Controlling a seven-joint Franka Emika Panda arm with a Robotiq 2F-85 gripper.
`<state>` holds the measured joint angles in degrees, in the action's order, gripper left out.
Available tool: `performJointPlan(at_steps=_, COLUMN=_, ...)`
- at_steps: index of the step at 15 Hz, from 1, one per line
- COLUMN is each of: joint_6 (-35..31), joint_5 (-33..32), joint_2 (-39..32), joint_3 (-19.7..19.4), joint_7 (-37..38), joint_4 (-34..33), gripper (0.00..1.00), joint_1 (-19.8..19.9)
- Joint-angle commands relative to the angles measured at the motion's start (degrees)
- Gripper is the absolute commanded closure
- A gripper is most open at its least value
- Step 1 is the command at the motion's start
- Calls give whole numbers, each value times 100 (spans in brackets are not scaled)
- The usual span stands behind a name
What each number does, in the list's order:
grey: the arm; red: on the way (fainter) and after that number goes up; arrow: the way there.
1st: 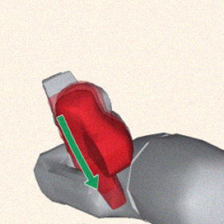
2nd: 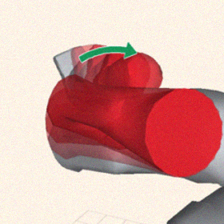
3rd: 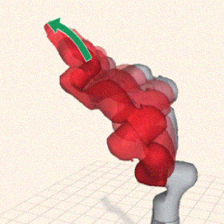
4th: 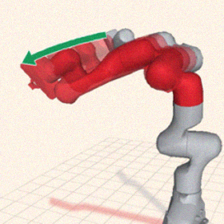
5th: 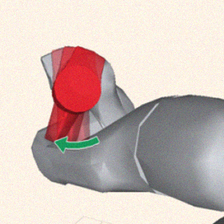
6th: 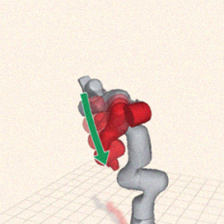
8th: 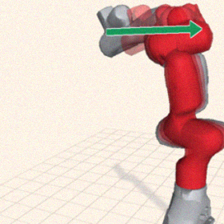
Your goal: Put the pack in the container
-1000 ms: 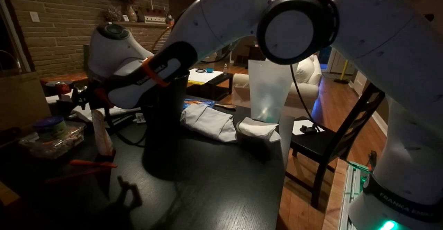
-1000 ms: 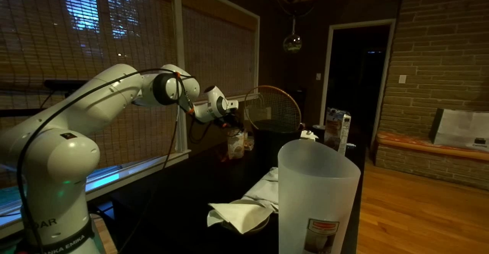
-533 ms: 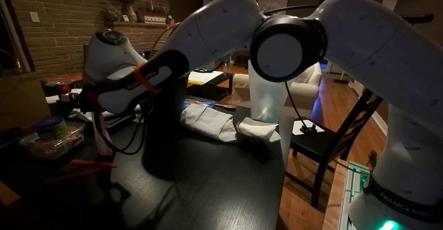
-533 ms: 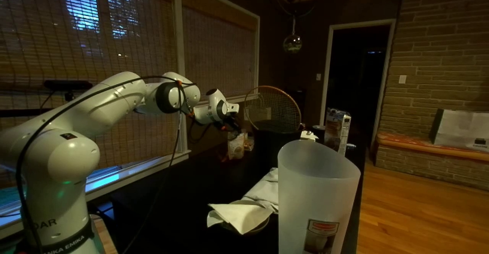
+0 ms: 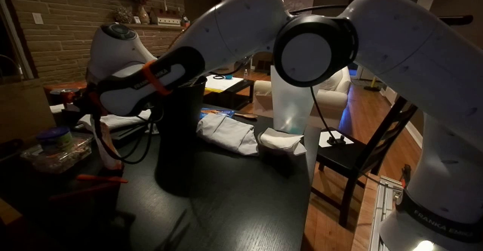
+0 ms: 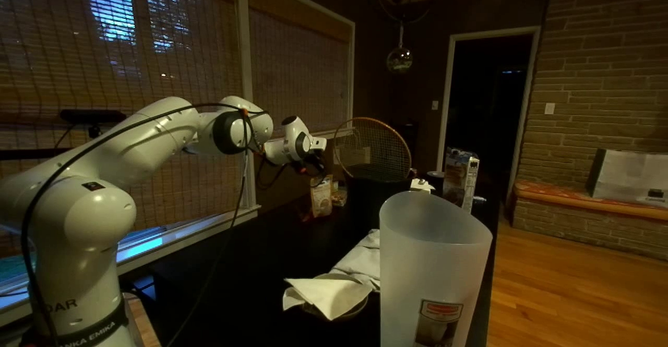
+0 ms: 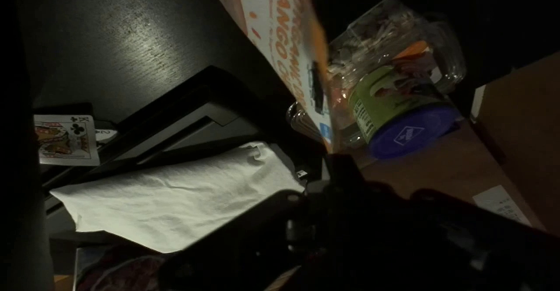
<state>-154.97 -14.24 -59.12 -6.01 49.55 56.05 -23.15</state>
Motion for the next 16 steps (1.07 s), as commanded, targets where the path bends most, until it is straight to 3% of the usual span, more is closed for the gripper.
performJointPlan(at_steps=1, joint_6=282, joint_5=157, joint_2=179, joint_3=121, joint_7=76, joint_4=56, gripper=100, joint_1=56)
performJointPlan(at_steps=5, joint_6=466, joint_5=133, joint_2=424, joint_3=143, joint_7=68, joint_4=184, gripper=100, joint_1=33)
performJointPlan(at_steps=11, joint_6=1513, joint_5=330, joint_2=1076, joint_3=645, joint_7=-286, joint_4=408, gripper=100, joint_1=197)
performJointPlan(at_steps=12, joint_6=1595, joint_5=387, joint_2=1092, joint_3=719, joint_7=-289, joint_4=389, gripper=74, joint_1=238)
performJointPlan(at_steps=13, joint_6=1667, joint_5=374, joint_2=1049, joint_3=695, joint_7=-169, joint_4=333, gripper=73, joint_1=231)
performJointPlan(at_steps=16, joint_6=1343, joint_5=353, joint_2=730, joint_3=656, joint_7=-17, joint_4=152, gripper=54, joint_1=322)
